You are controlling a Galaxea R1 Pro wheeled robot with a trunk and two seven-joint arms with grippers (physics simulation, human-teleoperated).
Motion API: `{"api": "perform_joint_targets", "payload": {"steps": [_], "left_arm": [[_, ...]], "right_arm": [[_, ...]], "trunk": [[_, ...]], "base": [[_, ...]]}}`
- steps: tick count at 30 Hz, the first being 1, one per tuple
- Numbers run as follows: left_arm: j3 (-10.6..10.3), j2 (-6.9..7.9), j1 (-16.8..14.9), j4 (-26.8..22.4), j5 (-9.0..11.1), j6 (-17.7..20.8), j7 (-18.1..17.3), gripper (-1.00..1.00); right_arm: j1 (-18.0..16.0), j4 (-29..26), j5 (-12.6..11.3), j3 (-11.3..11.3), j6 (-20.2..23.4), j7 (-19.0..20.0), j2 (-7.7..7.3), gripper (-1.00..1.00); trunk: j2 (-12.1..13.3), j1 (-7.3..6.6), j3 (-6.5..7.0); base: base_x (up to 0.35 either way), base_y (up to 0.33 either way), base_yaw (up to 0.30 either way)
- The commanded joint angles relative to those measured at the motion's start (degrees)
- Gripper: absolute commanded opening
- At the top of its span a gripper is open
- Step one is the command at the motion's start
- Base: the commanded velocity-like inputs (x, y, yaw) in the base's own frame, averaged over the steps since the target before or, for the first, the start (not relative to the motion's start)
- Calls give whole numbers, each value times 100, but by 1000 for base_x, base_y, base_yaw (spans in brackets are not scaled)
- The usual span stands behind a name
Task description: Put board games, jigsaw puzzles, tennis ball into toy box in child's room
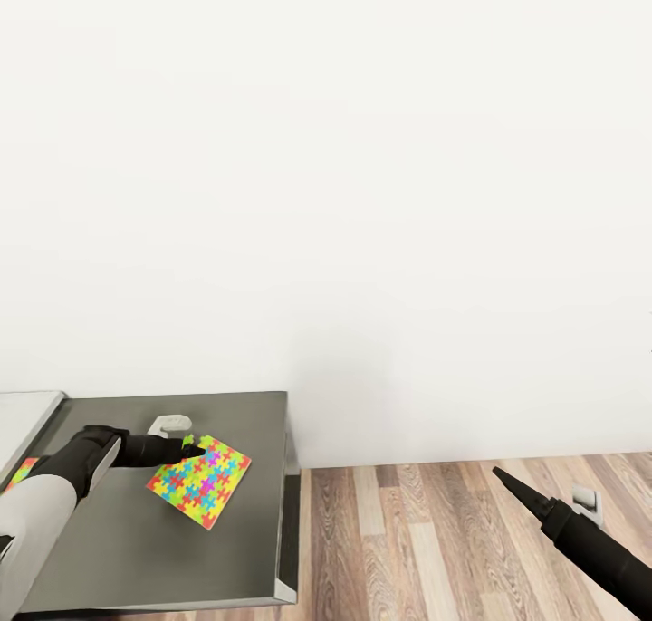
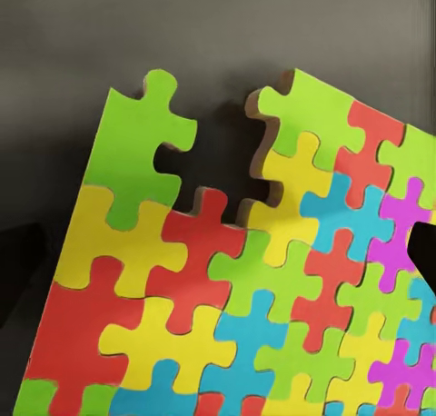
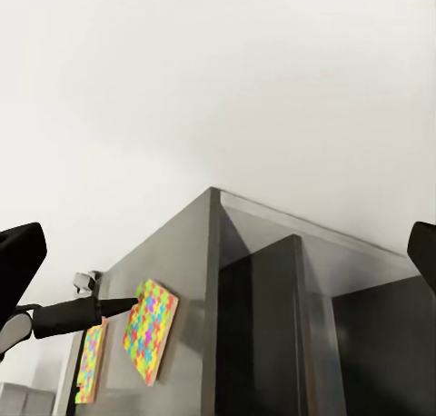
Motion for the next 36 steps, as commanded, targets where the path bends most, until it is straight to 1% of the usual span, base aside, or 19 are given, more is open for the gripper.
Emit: {"api": "perform_joint_targets", "payload": {"steps": [1,9,17,30,34,36], "left_arm": [[49,-4,-3,-7,-57,36,-39,100],[53,-1,-4,-7,-57,36,-46,100],[52,-1,-3,-7,-51,39,-60,100],[57,6,-4,-7,-41,44,-101,100],[57,5,-4,-7,-40,45,-103,100],[52,-60,63,59,-27,-21,-168,100]], "right_arm": [[-5,0,-8,-5,29,12,0,100],[-5,0,-8,-5,26,12,-1,100],[-5,0,-8,-5,27,12,-1,100],[-5,0,-9,-5,25,12,-3,100],[-5,0,-9,-5,25,12,-2,100],[-5,4,0,-18,3,25,17,100]], "trunk": [[-10,3,-10],[-10,3,-10],[-10,3,-10],[-10,3,-10],[-10,3,-10],[-10,3,-10]], "base": [[-5,-54,0],[-8,-46,0],[-100,-132,0],[-64,-17,0],[-33,-119,0],[0,0,0]]}}
